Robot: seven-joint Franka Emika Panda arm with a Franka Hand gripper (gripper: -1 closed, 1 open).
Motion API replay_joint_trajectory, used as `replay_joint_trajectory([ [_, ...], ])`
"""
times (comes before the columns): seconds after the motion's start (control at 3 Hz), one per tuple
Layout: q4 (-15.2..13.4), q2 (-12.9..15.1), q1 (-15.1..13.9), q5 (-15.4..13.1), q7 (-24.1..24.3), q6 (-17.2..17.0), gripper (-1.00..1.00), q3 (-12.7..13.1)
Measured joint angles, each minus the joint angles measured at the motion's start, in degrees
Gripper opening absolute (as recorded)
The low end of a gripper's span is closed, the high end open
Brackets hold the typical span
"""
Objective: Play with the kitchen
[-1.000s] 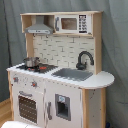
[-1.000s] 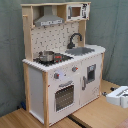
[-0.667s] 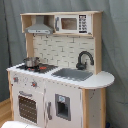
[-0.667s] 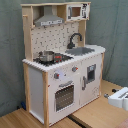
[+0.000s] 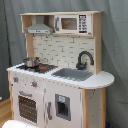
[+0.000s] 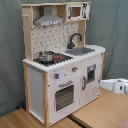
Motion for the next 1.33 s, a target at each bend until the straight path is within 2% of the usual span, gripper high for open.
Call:
replay_joint_trajectory([
  [0.33, -0.2, 0.0, -1.8, -3.9, 2.8, 2.4, 1.00, -3.1],
  [0.67, -0.5, 0.1, -4.1, -6.1, 7.1, 4.2, 1.00, -4.2],
  [1.33, -4.3, 0.1, -8.4, -7.3, 17.6, 10.5, 1.00, -3.6],
])
